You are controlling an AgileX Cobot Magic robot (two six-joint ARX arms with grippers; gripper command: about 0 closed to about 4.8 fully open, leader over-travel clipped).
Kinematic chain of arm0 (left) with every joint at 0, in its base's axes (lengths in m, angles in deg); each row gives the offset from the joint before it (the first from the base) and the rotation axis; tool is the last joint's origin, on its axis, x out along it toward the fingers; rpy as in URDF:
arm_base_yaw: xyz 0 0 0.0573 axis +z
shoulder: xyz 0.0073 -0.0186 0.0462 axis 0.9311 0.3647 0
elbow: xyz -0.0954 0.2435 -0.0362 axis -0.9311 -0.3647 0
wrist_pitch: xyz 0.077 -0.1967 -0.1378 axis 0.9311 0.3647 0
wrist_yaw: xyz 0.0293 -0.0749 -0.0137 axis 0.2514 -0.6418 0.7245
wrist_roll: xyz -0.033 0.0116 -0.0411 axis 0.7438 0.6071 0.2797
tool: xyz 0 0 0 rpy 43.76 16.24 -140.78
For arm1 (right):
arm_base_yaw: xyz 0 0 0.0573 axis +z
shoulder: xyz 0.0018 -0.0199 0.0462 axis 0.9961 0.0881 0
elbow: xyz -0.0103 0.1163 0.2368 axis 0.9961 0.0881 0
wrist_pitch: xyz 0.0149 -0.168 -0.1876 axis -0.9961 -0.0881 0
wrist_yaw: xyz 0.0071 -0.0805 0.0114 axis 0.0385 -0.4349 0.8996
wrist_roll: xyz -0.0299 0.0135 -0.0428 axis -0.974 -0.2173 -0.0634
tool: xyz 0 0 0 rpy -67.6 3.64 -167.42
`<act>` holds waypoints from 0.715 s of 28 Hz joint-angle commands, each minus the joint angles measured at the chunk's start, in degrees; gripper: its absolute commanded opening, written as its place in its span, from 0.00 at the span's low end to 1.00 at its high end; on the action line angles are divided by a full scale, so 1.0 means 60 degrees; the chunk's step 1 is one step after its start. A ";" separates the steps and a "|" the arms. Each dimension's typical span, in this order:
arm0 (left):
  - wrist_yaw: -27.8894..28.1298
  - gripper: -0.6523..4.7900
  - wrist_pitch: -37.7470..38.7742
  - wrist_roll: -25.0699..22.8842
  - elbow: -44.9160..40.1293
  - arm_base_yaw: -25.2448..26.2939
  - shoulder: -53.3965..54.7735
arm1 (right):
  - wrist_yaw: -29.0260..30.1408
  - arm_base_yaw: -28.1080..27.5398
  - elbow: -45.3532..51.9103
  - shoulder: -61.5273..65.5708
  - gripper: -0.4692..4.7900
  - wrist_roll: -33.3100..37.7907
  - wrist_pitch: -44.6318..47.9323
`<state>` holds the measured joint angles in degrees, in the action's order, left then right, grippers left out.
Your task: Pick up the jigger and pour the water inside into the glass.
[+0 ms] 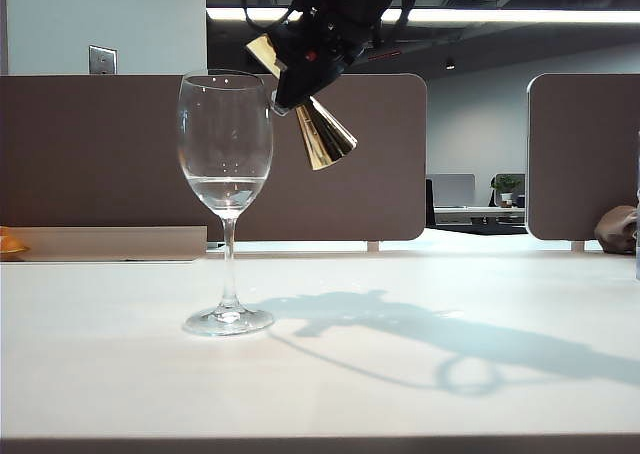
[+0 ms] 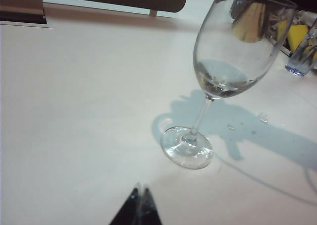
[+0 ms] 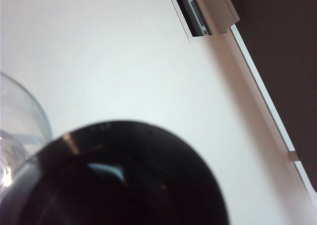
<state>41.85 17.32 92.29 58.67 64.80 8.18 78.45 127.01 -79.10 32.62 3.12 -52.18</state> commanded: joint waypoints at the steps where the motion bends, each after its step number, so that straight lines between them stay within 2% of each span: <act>1: -0.0011 0.11 -0.0127 -0.0007 0.0033 0.0011 0.0007 | -0.0164 0.0047 -0.0062 -0.0033 0.09 -0.0495 0.0179; 11: -0.0011 0.11 -0.0127 -0.0007 0.0033 0.0011 0.0007 | -0.0459 0.0109 -0.0062 -0.0015 0.09 -0.1468 0.0310; 20: -0.0011 0.11 -0.0127 -0.0007 0.0033 0.0011 0.0007 | -0.1137 0.0452 -0.0062 0.0142 0.09 -0.2426 0.0565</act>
<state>41.85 17.32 92.29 58.67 64.80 8.18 72.33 129.61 -79.12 33.74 -10.41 -50.28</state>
